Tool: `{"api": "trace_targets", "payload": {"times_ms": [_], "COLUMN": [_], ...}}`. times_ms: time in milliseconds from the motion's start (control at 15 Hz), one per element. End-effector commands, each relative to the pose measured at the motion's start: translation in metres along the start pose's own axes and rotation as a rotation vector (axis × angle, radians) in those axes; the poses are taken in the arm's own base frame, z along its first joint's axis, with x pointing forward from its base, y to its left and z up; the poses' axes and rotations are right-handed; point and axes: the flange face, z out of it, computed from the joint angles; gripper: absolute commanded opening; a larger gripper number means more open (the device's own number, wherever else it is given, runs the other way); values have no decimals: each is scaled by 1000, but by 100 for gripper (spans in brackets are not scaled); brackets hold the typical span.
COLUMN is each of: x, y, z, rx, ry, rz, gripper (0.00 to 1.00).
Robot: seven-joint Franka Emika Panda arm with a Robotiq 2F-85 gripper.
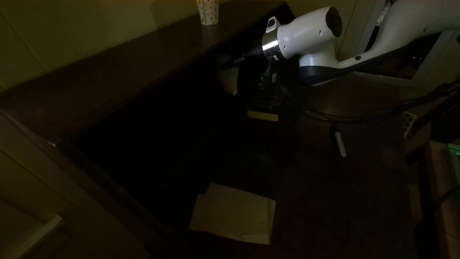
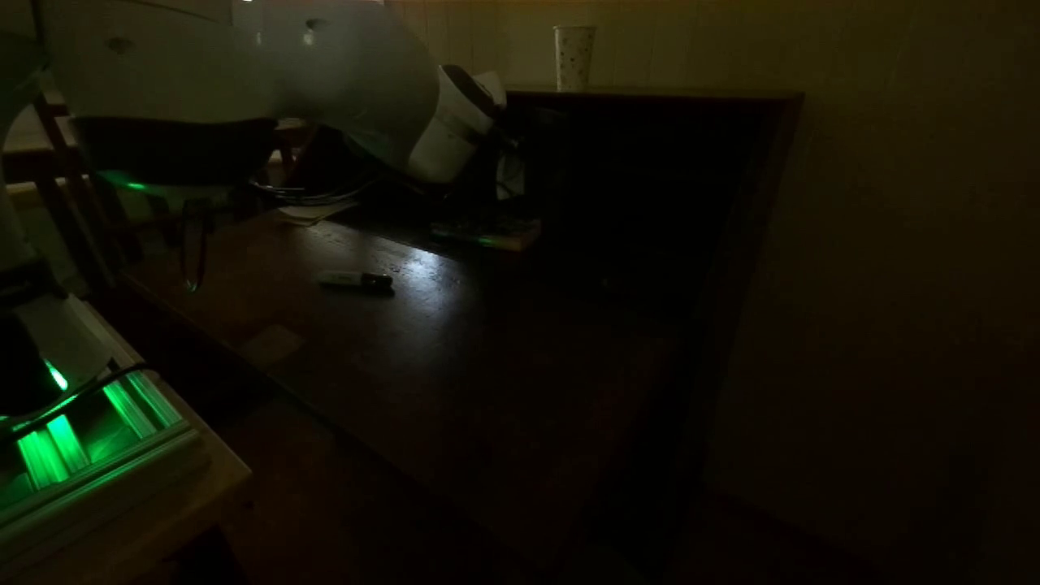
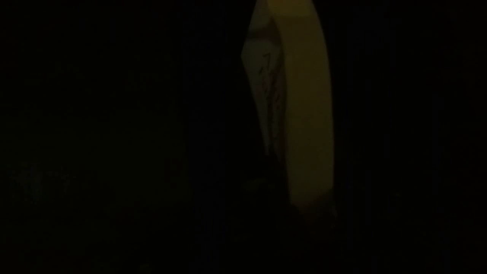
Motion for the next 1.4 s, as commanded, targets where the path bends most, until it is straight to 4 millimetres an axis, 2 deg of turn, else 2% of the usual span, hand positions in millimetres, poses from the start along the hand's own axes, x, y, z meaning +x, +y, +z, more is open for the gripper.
{"api": "trace_targets", "payload": {"times_ms": [0, 467, 533, 600, 667, 867, 1067, 1200, 1333], "x": [19, 21, 22, 20, 20, 21, 27, 32, 35], "y": [22, 34, 32, 31, 30, 24, 19, 11, 3], "z": [-12, -27, -27, -25, -25, -26, -32, -35, -38], "rx": [-59, -109, -117, -126, -125, -112, -124, -128, -150], "ry": [10, -25, -31, -36, -42, -63, -79, -87, -100], "rz": [-47, -103, -105, -103, -99, -81, -46, -34, -35], "gripper": [6, 6, 13, 49, 49, 65, 88, 98, 100]}}
